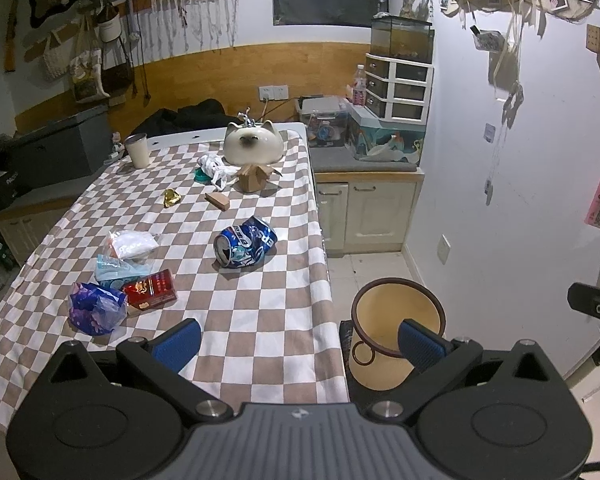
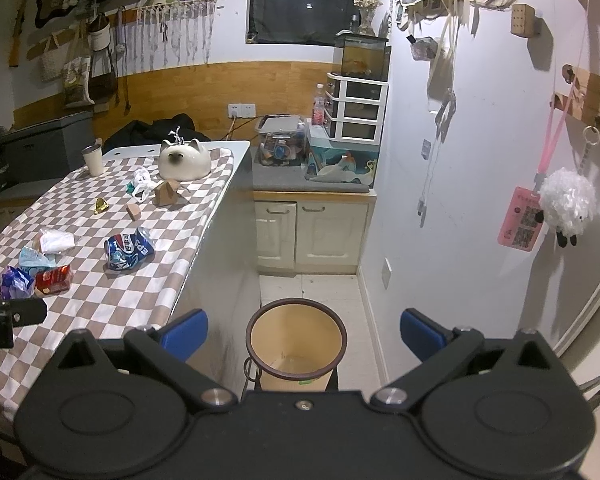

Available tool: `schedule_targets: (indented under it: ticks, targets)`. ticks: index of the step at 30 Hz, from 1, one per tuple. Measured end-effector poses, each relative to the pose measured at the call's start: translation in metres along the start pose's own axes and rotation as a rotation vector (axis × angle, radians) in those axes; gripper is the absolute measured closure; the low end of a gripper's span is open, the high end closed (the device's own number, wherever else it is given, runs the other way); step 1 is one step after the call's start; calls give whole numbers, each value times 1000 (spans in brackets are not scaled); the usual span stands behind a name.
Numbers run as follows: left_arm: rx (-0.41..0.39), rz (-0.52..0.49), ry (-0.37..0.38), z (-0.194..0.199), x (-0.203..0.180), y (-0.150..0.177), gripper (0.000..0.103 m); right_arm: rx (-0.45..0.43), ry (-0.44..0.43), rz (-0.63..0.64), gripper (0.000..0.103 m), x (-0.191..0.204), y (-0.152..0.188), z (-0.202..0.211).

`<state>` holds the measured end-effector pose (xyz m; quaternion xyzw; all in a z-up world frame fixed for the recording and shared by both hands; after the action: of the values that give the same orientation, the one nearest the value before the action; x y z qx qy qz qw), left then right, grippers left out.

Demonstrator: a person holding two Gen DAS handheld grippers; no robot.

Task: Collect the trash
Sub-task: 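Move both tools toward the table trash items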

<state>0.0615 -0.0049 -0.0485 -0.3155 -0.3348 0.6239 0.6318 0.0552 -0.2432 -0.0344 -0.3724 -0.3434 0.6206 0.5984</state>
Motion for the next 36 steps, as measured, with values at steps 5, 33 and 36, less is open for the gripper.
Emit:
schedule_targets:
  ticks: [5, 33, 36]
  targets:
    - [-14, 12, -38, 5, -9, -4, 0, -17, -38, 24, 0, -6, 1, 0]
    - [42, 243, -337, -22, 168, -3, 0, -9, -270, 93, 0, 101, -26, -67]
    - [50, 233, -336, -38, 203, -8, 0, 1, -262, 81, 0, 132, -31, -78]
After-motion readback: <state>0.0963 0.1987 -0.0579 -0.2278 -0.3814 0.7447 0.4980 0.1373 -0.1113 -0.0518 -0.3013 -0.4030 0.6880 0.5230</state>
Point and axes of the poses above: each gripper's, at about its wrist camera, not at the fingertips, and z roughly against the way its jaws point, x to its left, y to its underside, the point moved 8 cm from there along -z, roughly the way its jaws point, and after that the axes turned 4 degrees about -x, right-handed, at the moved point
